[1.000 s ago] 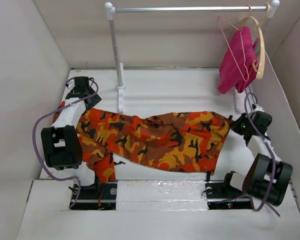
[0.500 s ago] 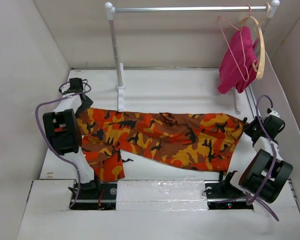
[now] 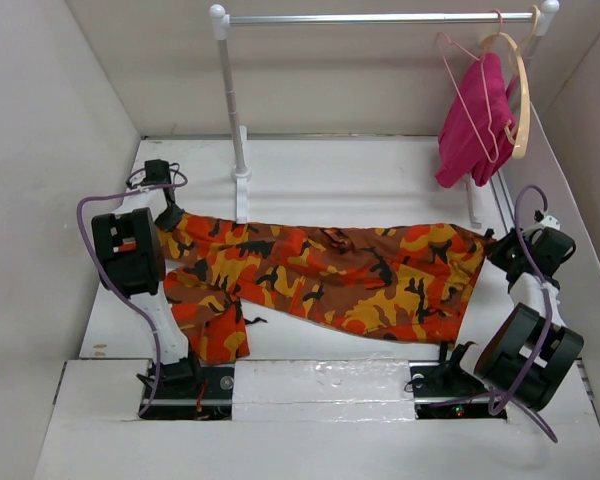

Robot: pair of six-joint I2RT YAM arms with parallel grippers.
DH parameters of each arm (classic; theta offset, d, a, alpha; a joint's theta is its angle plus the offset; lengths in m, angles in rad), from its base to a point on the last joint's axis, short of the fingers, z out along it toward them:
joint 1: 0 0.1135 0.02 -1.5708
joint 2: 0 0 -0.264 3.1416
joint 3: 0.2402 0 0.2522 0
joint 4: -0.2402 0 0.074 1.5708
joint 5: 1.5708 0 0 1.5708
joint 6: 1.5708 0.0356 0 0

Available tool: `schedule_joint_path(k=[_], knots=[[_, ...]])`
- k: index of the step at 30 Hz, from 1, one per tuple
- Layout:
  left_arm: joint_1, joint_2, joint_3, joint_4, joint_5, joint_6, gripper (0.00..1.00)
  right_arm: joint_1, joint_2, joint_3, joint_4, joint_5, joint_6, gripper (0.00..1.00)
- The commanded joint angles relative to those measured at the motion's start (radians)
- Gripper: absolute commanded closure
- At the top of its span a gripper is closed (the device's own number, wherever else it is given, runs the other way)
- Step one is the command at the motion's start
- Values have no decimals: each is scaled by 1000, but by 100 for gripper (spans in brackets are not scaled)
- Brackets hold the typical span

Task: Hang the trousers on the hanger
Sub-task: Flatten out the trousers at the center of the board.

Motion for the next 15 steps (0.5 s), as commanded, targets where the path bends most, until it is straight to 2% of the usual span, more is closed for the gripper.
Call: schedule_joint_path(k=[1, 2, 6, 10, 15], knots=[[29, 11, -43, -23, 66, -23, 100, 11, -40, 37, 15, -41, -23, 100], [39, 1, -38, -24, 66, -19, 100, 11, -37, 45, 3, -11, -23, 100], [39, -61, 27, -58, 63, -45, 100, -12, 15, 74, 39, -74, 26, 100], [39, -286, 63, -38, 84, -91, 100, -12, -48, 94, 34, -107, 49, 100], [39, -482, 93, -76, -15, -141, 100, 10, -152, 111, 13, -161, 81, 100]])
